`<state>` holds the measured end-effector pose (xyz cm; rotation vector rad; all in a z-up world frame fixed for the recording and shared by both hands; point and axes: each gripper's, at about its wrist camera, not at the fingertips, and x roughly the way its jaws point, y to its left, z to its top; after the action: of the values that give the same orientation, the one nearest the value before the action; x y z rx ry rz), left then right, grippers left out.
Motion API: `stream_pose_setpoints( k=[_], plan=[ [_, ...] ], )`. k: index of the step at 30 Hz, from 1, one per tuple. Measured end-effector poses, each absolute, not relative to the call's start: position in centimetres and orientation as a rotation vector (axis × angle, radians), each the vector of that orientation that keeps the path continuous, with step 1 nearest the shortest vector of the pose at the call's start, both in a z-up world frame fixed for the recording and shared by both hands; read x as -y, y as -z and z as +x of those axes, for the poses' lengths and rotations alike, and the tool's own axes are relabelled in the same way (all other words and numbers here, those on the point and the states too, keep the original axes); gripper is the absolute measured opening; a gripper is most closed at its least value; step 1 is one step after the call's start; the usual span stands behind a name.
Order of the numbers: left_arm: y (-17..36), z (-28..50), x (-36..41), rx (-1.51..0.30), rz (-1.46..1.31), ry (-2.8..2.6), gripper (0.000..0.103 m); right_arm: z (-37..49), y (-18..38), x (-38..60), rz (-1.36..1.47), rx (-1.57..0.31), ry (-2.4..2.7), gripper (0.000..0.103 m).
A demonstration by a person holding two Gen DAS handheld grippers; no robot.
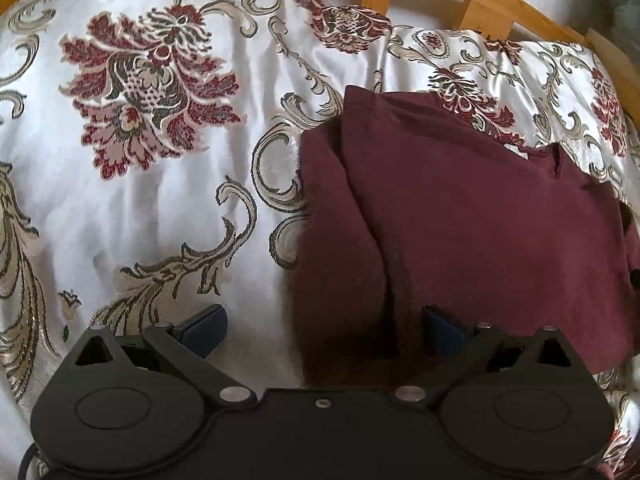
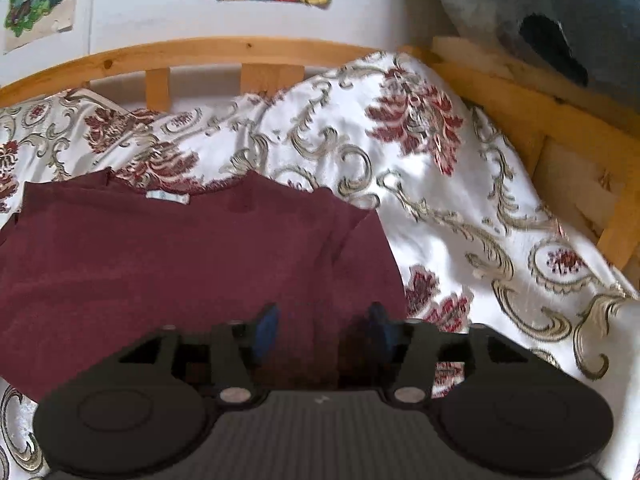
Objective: Fold small clothes
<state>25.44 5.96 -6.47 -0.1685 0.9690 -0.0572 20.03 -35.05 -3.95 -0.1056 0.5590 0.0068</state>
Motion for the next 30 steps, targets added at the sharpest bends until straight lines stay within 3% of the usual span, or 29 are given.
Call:
stream_pose_setpoints(
  k=[5,11,21,30],
  plan=[
    [6.4,25.7,-6.5,-0.942,-0.233,0.062,0.102,19.2,3.6,33.3,-0.153,-0.480,-0.081,0.088],
    [6.4,26.3,-6.9,-0.916,-0.284,0.072,0.102,18.2,3.6,30.0,-0.242,-0.408,-0.187,0.102],
    [6.7,26.5,-6.6,-0.925,-0.249,0.072,0.102,17.4,6.2,25.8,-0.473,-0.416,-0.239,0.103],
    [7.1,26.7,-6.8,-0.922,-0.238,0.087,0.102,17.8,6.7,26.1,-0.464,-0.448,-0.249,0.103]
  ],
)
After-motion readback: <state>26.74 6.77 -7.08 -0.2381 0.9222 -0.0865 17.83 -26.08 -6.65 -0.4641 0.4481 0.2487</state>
